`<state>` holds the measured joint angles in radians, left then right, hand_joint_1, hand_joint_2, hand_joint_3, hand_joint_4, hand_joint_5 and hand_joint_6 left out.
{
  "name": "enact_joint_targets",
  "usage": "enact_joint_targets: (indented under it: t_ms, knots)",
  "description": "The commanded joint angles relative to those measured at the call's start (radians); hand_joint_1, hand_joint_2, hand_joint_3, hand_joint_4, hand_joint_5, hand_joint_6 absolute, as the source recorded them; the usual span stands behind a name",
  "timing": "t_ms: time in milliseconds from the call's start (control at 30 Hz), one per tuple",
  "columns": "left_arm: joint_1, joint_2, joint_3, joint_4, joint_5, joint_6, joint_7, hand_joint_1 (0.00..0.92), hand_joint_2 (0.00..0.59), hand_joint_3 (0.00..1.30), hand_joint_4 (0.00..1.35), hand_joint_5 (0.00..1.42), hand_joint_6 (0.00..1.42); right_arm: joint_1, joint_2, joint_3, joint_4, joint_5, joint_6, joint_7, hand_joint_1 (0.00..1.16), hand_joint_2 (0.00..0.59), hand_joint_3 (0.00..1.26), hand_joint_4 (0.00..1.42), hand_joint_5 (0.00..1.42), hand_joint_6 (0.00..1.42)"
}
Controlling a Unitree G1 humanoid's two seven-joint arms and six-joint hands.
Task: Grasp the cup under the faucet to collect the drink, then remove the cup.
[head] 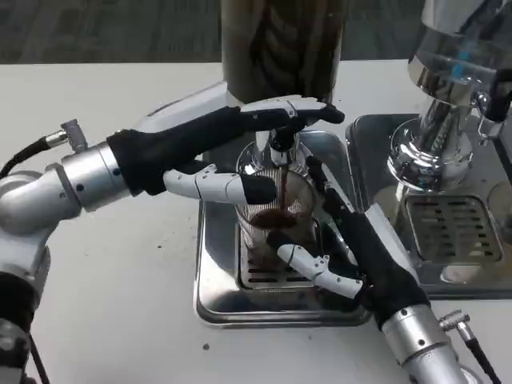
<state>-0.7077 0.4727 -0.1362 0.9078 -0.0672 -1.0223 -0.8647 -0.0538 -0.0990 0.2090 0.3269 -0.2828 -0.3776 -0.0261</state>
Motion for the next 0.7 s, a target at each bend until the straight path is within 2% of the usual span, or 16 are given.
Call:
enact_joint_targets:
  t_ms: [33, 267, 533, 700]
  knots:
    - [0.046, 0.034, 0.017, 0.03, -0.016, 0.083, -0.038, 0.0, 0.056, 0.17, 0.07, 0.05, 0.0, -0.019, 0.002, -0.003, 0.02, 0.013, -0.02, 0.005, 0.55, 0.244, 0.0, 0.0, 0.0, 0.03]
    - [0.038, 0.014, 0.052, 0.014, -0.115, 0.128, -0.102, 0.0, 0.061, 0.18, 0.08, 0.06, 0.01, -0.026, 0.004, -0.005, 0.036, 0.014, -0.026, 0.001, 0.55, 0.244, 0.0, 0.0, 0.0, 0.04]
    - [0.048, -0.01, 0.119, -0.026, -0.202, 0.179, -0.156, 0.0, 0.071, 0.2, 0.1, 0.09, 0.05, -0.022, 0.004, -0.01, 0.04, 0.013, -0.034, -0.005, 0.54, 0.25, 0.0, 0.0, 0.0, 0.05]
    - [0.081, -0.005, 0.158, -0.063, -0.224, 0.207, -0.17, 0.0, 0.071, 0.21, 0.11, 0.1, 0.05, -0.021, 0.005, -0.009, 0.041, 0.011, -0.039, -0.005, 0.54, 0.247, 0.0, 0.0, 0.0, 0.04]
